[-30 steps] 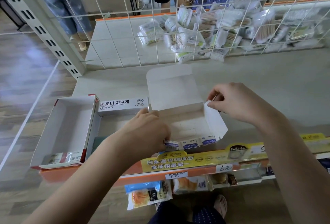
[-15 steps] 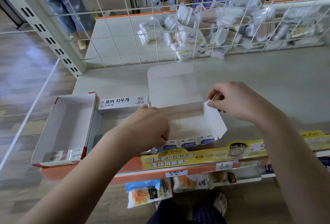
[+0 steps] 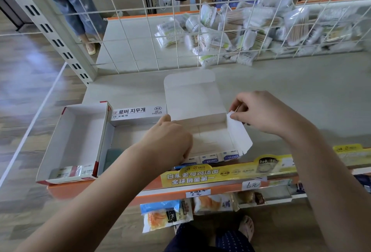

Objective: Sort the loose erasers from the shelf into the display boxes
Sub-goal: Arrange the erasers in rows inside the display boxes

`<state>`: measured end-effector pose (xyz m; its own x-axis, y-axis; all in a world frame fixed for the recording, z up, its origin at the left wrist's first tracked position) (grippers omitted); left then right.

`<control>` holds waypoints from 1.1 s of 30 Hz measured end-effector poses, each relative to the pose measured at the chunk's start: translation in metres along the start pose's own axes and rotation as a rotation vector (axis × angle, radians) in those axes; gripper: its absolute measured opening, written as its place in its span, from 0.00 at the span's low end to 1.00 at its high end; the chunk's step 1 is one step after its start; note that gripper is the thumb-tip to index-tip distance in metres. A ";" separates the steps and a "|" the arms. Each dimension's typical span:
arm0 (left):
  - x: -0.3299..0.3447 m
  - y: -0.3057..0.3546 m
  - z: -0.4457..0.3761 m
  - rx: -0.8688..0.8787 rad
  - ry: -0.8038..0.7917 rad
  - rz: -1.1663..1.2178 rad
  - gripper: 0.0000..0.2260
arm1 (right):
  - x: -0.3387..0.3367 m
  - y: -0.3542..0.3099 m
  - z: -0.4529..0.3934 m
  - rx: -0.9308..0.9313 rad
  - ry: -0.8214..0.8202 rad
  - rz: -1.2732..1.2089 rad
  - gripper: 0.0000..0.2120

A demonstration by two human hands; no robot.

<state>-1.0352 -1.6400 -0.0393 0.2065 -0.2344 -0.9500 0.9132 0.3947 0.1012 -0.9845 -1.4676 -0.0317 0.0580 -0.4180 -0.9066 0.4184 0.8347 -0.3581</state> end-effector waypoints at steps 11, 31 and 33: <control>-0.035 0.011 -0.025 0.120 0.072 -0.004 0.12 | -0.021 0.004 0.014 -0.064 0.036 0.032 0.09; -0.097 0.311 -0.274 0.388 0.206 -0.144 0.17 | -0.121 0.336 0.106 0.354 0.242 0.313 0.19; -0.093 0.329 -0.298 0.391 0.192 -0.155 0.17 | -0.124 0.369 0.115 0.394 0.246 0.305 0.18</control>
<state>-0.8582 -1.2237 -0.0056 0.0223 -0.0809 -0.9965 0.9997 -0.0057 0.0228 -0.7329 -1.1493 -0.0260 0.0354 -0.0431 -0.9984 0.7257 0.6880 -0.0040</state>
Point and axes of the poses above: each hand's wrist, its own z-axis away from the middle knuckle, its own x-axis out of the palm, y = z × x, the point moved 5 cm from there along -z, towards the middle knuckle, and after that the axes turned 9 degrees about z, right-handed, at the moved point
